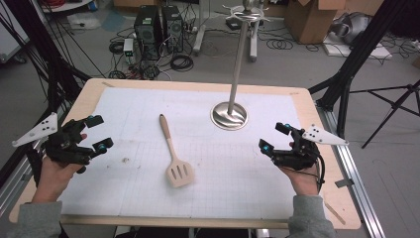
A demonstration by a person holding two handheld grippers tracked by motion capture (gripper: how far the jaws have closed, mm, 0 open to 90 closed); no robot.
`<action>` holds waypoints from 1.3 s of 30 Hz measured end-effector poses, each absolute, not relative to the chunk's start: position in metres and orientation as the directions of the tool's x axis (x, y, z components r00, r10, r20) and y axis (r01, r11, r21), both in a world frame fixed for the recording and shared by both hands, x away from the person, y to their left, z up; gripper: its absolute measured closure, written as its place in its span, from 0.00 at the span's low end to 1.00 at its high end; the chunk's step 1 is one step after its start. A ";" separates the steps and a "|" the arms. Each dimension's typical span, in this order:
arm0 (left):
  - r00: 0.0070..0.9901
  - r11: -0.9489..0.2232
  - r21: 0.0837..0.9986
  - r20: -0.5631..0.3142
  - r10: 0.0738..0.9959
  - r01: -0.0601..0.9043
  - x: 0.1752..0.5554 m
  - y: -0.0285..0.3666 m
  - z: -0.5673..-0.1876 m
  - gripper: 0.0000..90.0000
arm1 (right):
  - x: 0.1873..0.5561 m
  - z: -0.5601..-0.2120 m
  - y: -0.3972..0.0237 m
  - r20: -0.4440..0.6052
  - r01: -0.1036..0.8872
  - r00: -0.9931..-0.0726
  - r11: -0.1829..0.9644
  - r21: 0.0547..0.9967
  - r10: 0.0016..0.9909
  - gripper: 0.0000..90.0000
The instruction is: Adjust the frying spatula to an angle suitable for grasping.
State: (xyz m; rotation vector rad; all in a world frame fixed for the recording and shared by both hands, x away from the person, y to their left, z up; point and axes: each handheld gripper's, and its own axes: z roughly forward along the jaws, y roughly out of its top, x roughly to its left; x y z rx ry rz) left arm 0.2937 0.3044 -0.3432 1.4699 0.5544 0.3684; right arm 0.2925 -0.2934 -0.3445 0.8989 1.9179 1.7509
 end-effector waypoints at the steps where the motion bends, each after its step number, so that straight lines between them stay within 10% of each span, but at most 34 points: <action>1: 0.819 0.081 0.991 -0.132 0.558 0.104 0.294 0.305 -0.345 0.05 | 0.292 -0.345 -0.293 0.134 0.197 -0.719 0.015 0.980 0.682 0.09; 32: 0.777 0.018 0.986 -0.143 0.613 0.168 0.319 0.274 -0.379 0.05 | 0.293 -0.349 -0.289 0.127 0.217 -0.717 0.047 0.975 0.685 0.09; 39: 0.747 -0.032 0.981 -0.124 0.653 0.191 0.323 0.263 -0.383 0.20 | 0.293 -0.350 -0.286 0.124 0.222 -0.721 0.057 0.973 0.681 0.09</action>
